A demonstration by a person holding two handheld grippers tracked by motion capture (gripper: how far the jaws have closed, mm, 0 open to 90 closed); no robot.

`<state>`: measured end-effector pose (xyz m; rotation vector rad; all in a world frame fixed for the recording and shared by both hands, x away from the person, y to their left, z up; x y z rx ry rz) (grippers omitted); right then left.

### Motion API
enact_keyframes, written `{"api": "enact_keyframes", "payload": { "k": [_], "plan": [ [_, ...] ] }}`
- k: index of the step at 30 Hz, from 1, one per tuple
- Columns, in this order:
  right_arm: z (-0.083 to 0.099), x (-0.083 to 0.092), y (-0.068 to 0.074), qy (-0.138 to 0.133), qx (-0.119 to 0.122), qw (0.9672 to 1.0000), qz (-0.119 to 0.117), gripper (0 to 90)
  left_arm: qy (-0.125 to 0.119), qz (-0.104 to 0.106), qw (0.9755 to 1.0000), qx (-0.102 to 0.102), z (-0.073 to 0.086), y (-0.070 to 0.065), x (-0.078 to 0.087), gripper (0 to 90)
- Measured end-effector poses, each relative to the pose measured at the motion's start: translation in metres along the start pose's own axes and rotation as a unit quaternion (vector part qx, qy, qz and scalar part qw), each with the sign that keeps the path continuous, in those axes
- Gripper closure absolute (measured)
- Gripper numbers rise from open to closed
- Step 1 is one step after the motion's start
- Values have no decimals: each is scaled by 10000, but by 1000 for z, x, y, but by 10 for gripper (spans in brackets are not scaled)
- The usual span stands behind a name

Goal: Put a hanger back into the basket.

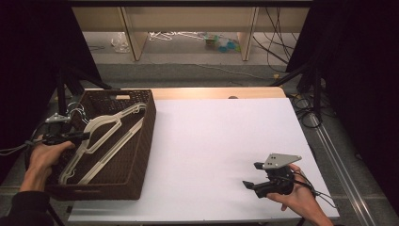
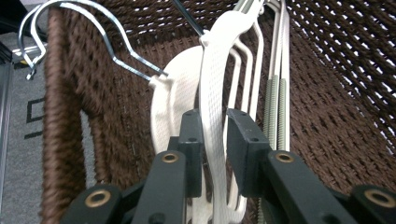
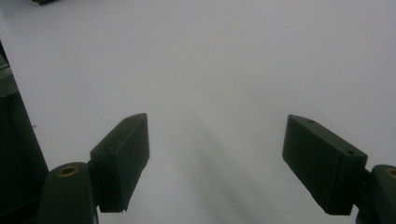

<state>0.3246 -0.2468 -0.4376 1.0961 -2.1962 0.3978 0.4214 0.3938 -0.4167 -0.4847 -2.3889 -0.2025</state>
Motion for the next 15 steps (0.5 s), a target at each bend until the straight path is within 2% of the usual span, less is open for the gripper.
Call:
{"api": "enact_keyframes", "payload": {
  "k": [1,2,3,4,5,6,7,8,9,11,13,15],
  "plan": [
    [0,0,0,-1,-1,10000,-2,237,27,34,10000,14,2,1,0,751],
    [0,0,0,5,-3,10000,-9,237,-27,7,10000,3,2,2,0,748],
    [0,0,0,5,-2,10000,-9,237,61,-24,9999,-80,4,4,1,746],
    [0,0,0,2,-7,10000,-4,237,47,-76,10000,-42,5,4,2,738],
    [0,0,0,-1,-8,10000,-4,237,28,-37,10000,-78,6,5,2,730],
    [0,0,1,9,-28,10000,-17,237,3,-87,9999,89,7,4,2,724],
    [0,0,1,9,-17,10000,-23,237,0,-84,10000,11,7,6,4,724],
    [0,0,0,2,-5,10000,-7,237,-80,-63,9999,72,7,6,5,722],
    [0,0,0,2,-5,10000,-2,237,-135,-130,9996,225,7,4,6,715],
    [0,1,0,30,-51,10000,-9,237,-77,-141,9998,127,6,3,10,683],
    [0,0,0,11,-18,10000,0,237,-246,-191,9989,359,4,-4,13,654],
    [0,0,0,-9,-15,10000,-2,237,-306,-236,9984,423,1,-10,17,592]
  ]
}}
Point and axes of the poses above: each handheld gripper's, and its own axes: x roughly backward along the jaws, z roughly out of its underside, y roughly to its left, the point moved 1 cm from there along -x, roughly forward along the jaws, and after that the axes turned 1 degree about -y, right-handed, at the moved point
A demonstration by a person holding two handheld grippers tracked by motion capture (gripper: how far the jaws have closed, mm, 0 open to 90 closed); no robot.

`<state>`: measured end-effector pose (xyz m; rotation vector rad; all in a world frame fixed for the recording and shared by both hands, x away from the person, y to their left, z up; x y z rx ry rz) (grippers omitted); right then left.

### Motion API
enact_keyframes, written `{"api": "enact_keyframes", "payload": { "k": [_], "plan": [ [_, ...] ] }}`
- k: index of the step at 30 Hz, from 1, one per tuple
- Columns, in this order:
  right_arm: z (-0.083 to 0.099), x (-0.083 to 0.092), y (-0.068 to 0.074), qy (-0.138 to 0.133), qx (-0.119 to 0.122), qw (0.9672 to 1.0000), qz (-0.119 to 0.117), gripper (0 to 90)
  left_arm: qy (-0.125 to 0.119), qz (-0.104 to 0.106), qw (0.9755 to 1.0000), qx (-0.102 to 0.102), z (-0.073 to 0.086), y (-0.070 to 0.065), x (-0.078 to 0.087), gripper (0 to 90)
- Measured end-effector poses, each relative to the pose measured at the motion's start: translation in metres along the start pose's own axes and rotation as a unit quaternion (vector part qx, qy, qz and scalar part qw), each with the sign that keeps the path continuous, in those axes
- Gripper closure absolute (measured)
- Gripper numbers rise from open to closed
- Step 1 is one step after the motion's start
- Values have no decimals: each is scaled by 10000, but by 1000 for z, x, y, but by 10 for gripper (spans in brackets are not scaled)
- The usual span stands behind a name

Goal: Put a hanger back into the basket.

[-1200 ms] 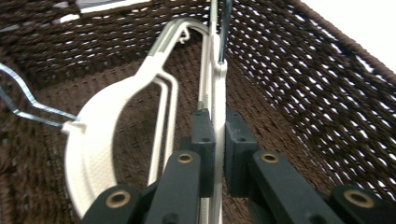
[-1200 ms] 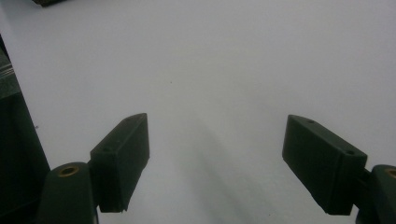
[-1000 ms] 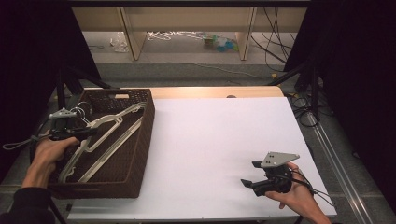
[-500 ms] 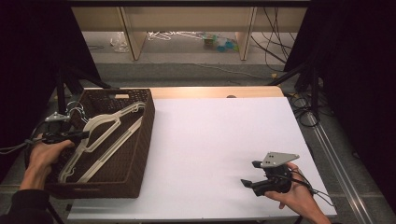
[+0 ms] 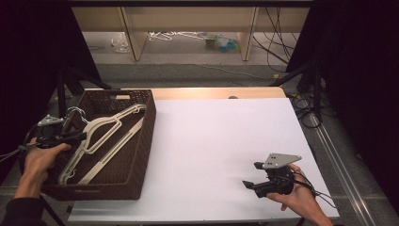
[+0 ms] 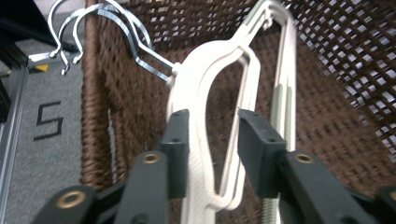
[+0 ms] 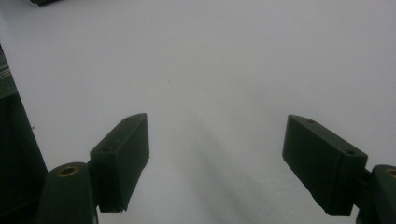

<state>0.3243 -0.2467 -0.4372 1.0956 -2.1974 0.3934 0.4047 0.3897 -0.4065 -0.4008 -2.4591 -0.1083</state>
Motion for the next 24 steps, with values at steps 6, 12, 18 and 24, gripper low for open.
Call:
{"api": "enact_keyframes", "payload": {
  "k": [6,12,18,24],
  "plan": [
    [0,1,0,-6,-10,10000,12,236,-315,123,9994,-6,-8,-23,10,452],
    [0,0,0,-30,4,10000,31,235,-491,313,9982,-152,-15,-48,15,376],
    [-1,1,0,-81,-15,9999,68,234,-674,523,9959,-286,-24,-72,20,337],
    [-1,1,0,-116,-6,9999,43,233,-844,793,9919,-511,-35,-104,26,317]
  ]
}}
Point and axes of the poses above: each handheld gripper's, and its own axes: x roughly backward along the jaws, z roughly out of its underside, y roughly to its left, the point moved 1 cm from there along -x, roughly forward along the jaws, and after that the axes turned 1 degree about -y, right-handed, at the moved point
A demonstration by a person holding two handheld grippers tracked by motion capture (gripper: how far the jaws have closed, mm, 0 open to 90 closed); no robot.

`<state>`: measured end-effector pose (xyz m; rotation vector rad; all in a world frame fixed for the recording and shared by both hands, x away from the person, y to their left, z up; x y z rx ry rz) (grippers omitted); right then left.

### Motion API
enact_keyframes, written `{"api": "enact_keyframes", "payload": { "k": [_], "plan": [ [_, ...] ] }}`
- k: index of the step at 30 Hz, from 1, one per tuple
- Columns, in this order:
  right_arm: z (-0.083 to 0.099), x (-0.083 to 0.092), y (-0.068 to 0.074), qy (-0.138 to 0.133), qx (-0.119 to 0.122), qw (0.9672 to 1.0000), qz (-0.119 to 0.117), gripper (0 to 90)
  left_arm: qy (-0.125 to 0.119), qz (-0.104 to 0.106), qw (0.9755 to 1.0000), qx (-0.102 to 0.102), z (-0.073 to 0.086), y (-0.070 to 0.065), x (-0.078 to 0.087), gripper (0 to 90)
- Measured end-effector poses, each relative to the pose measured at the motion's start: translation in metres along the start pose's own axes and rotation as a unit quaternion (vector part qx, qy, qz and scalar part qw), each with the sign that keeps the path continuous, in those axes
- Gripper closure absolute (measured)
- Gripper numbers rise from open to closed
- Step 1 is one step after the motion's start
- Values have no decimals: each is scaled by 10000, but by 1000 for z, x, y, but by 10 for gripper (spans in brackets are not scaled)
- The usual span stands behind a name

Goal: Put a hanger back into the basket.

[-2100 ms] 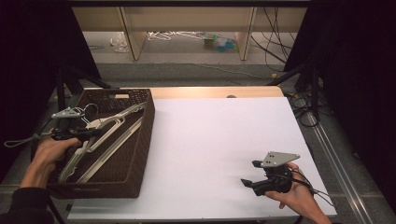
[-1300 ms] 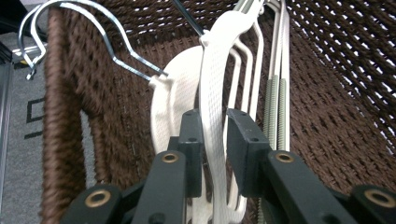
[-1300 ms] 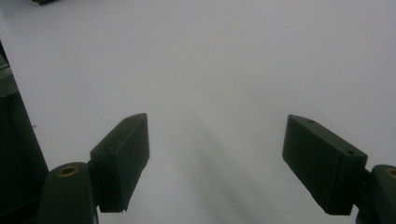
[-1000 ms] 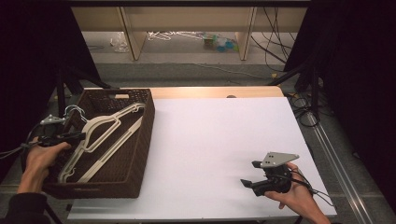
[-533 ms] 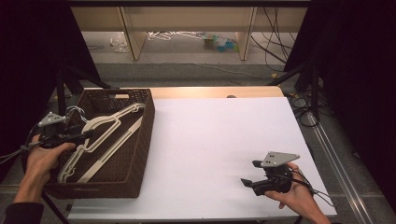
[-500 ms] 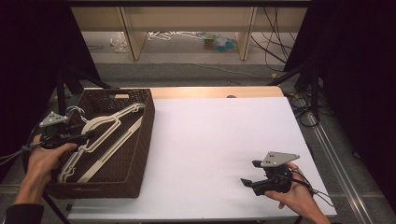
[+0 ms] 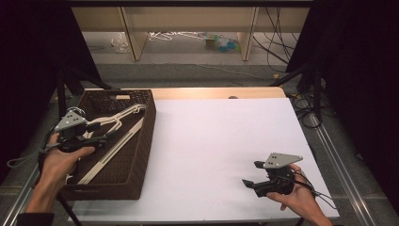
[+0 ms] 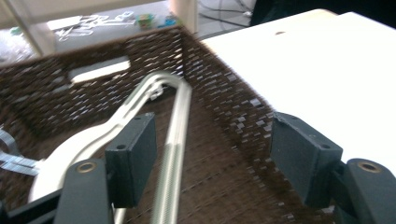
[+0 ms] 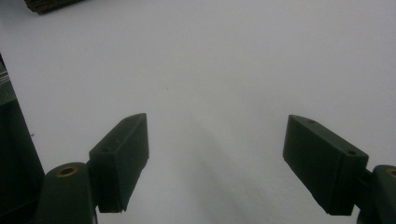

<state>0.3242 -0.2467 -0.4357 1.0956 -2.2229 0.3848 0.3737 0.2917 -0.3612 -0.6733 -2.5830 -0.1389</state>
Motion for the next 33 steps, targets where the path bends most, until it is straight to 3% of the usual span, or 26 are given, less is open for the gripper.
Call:
{"api": "enact_keyframes", "payload": {
  "k": [5,7,8,13,19,33],
  "plan": [
    [-1,1,1,-64,2,10000,25,232,-118,255,9993,-259,-9,-25,-3,302],
    [-1,1,1,-87,41,10000,15,231,-155,370,9988,-270,-11,-37,-4,299],
    [-1,1,1,-95,39,9999,10,231,-177,425,9981,-410,-12,-41,-5,296],
    [-1,2,3,-126,-27,9999,42,227,-192,614,9960,-624,-16,-64,-10,283],
    [-3,3,3,-221,20,9997,32,225,-176,805,9943,-674,-16,-84,-16,260],
    [-3,5,2,-461,-80,9989,91,222,-156,1122,9911,-696,-10,-112,-30,212]
  ]
}}
Point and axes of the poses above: each handheld gripper's, and its own axes: x roughly backward along the jaws, z roughly out of its underside, y roughly to its left, the point moved 1 cm from there along -x, roughly forward along the jaws, and after that the axes turned 1 degree about -y, right-handed, at the moved point
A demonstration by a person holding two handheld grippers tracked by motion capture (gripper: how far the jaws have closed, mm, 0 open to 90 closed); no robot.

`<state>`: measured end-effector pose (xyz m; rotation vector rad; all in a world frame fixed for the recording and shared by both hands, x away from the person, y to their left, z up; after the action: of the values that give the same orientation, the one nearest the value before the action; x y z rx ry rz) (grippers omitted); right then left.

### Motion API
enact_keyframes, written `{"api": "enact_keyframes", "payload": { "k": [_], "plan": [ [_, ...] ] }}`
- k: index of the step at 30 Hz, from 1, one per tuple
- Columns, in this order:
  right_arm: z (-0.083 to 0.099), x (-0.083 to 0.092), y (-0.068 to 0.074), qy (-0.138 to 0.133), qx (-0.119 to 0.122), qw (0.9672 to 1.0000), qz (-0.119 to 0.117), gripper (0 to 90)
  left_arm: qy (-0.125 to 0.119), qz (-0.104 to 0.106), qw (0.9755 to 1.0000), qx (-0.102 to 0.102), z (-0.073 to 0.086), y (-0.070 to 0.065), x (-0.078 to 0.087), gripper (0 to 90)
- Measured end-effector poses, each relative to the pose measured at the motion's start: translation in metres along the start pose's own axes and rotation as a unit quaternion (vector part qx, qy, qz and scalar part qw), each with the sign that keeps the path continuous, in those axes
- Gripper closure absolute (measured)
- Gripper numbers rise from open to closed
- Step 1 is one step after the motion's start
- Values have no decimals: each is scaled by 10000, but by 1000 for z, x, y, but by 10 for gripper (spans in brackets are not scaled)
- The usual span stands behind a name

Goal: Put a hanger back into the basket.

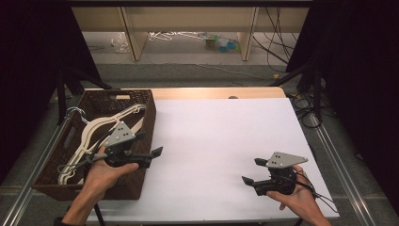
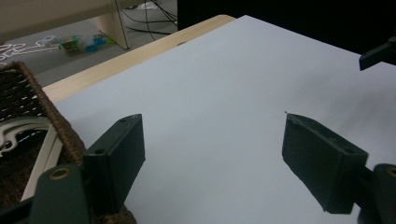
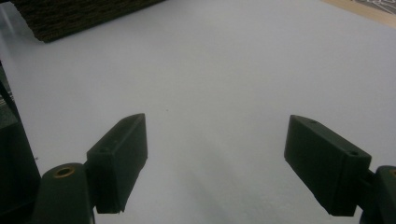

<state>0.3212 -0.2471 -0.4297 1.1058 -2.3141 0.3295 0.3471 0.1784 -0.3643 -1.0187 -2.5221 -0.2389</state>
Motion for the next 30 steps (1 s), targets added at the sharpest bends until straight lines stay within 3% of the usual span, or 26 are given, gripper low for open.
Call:
{"api": "enact_keyframes", "payload": {
  "k": [7,12,18,29,30],
  "plan": [
    [1,1,0,-87,-31,10000,11,222,-72,81,9999,-24,-1,-13,-9,193],
    [2,2,0,-143,-15,9999,4,222,-135,199,9997,94,3,-27,-17,186],
    [2,2,3,-219,-26,9998,22,221,-180,313,9993,-16,6,-41,-24,179],
    [2,0,10,-224,61,9997,-17,221,-239,447,9987,7,26,-59,-28,171],
    [2,-1,11,-186,32,9998,-47,221,-230,496,9985,-101,28,-60,-30,171]
  ]
}}
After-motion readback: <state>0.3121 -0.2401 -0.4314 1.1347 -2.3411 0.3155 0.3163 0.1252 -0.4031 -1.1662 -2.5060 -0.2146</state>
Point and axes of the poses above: each handheld gripper's, and its own axes: x roughly backward along the jaws, z roughly out of its underside, y roughly to its left, the point moved 1 cm from there along -x, roughly forward along the jaws, and after that the axes turned 1 degree about -y, right-handed, at the moved point
